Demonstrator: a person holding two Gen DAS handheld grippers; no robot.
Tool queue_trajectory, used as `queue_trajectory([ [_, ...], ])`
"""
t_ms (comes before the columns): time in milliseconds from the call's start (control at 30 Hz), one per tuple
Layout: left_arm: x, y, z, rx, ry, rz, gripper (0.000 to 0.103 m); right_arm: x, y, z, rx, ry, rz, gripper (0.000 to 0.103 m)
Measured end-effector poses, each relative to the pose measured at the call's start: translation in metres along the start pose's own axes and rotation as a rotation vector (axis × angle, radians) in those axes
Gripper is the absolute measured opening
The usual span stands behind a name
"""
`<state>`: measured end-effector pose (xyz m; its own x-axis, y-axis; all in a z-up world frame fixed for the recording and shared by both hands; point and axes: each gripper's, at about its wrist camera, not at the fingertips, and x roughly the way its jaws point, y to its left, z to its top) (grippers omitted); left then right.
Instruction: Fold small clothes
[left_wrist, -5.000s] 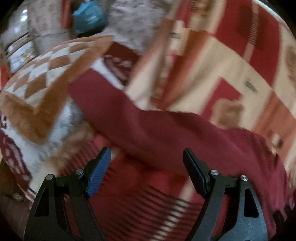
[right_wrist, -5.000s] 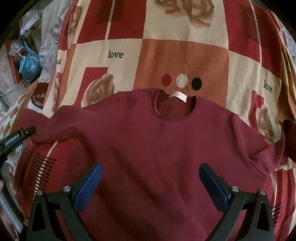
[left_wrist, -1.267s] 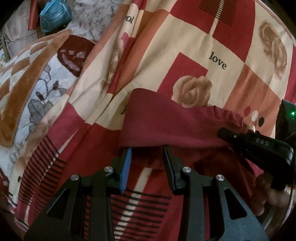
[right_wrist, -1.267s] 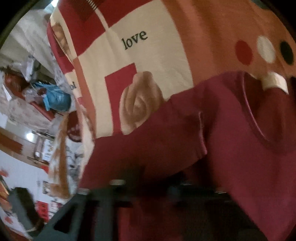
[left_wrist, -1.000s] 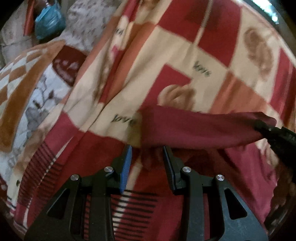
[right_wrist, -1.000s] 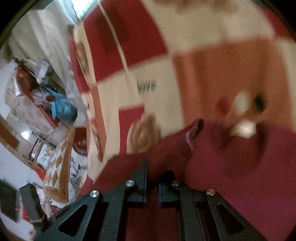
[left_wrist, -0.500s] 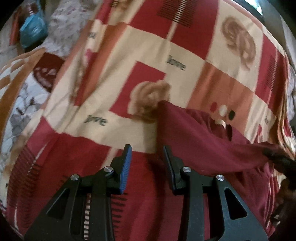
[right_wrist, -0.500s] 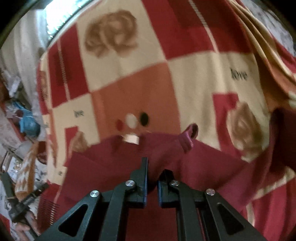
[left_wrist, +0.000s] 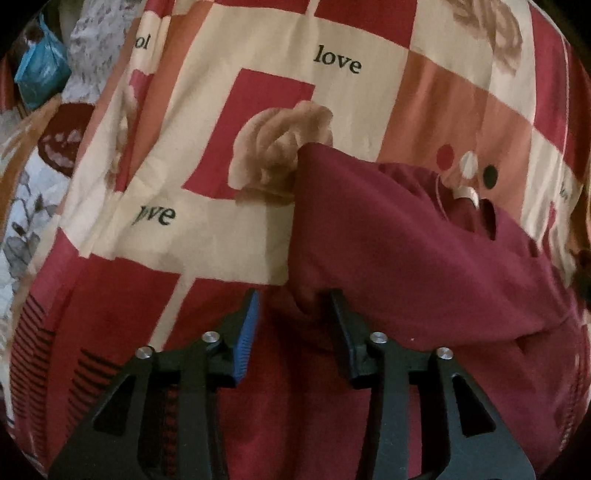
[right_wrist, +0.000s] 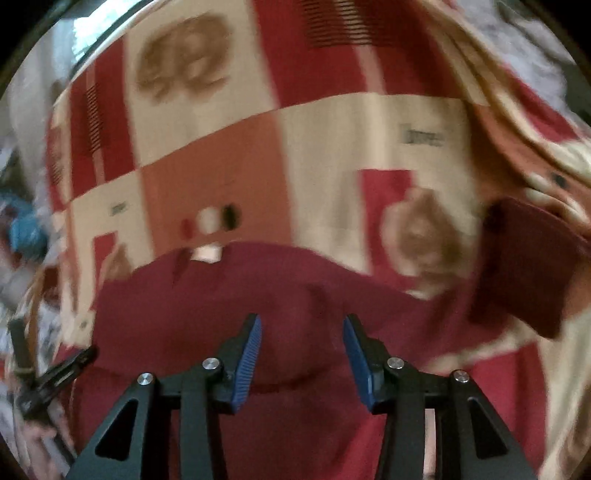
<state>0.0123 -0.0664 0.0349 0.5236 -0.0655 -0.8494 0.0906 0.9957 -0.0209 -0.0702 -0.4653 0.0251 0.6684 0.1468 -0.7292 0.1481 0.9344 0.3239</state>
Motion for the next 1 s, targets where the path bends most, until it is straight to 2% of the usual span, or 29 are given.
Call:
queue_trajectory([
  [67, 0.002, 0.000, 0.000, 0.011, -0.005, 0.013, 0.045, 0.026, 0.015, -0.001, -0.044, 0.039, 0.004, 0.044],
  [133, 0.005, 0.003, 0.000, 0.004, 0.004, 0.011, 0.047, 0.059, 0.022, -0.005, -0.068, 0.111, -0.038, 0.044],
  [200, 0.005, 0.005, 0.001, -0.006, 0.007, 0.001, 0.047, 0.069, 0.025, -0.006, -0.105, 0.078, -0.094, 0.044],
  [233, 0.004, 0.004, 0.001, -0.005, 0.006, 0.000, 0.047, 0.067, 0.025, -0.005, -0.109, 0.080, -0.099, 0.044],
  [367, -0.003, 0.006, 0.002, -0.021, -0.006, -0.011, 0.047, 0.034, 0.009, -0.003, -0.014, 0.070, -0.009, 0.044],
  [467, -0.013, 0.006, 0.002, -0.028, -0.028, -0.032, 0.047, 0.003, -0.001, -0.009, -0.025, 0.022, -0.042, 0.044],
  [533, -0.019, 0.005, 0.001, -0.020, -0.036, -0.026, 0.047, -0.008, -0.004, -0.014, -0.014, 0.034, -0.034, 0.044],
  [600, -0.024, 0.005, -0.002, -0.013, -0.032, -0.020, 0.047, -0.015, -0.003, -0.022, 0.002, 0.045, 0.036, 0.044],
  [667, -0.026, 0.008, -0.005, -0.011, -0.012, -0.044, 0.047, -0.020, 0.011, -0.038, -0.017, 0.089, 0.154, 0.045],
  [733, -0.030, 0.013, -0.009, -0.011, 0.006, -0.077, 0.047, -0.021, 0.026, -0.051, -0.069, 0.124, 0.203, 0.045],
  [867, -0.040, 0.024, -0.022, -0.008, 0.026, -0.119, 0.047, -0.028, 0.049, -0.070, -0.157, 0.131, 0.192, 0.045],
  [1000, -0.032, 0.025, -0.032, -0.002, 0.063, -0.156, 0.047, -0.037, 0.038, -0.071, -0.105, 0.116, 0.191, 0.045],
])
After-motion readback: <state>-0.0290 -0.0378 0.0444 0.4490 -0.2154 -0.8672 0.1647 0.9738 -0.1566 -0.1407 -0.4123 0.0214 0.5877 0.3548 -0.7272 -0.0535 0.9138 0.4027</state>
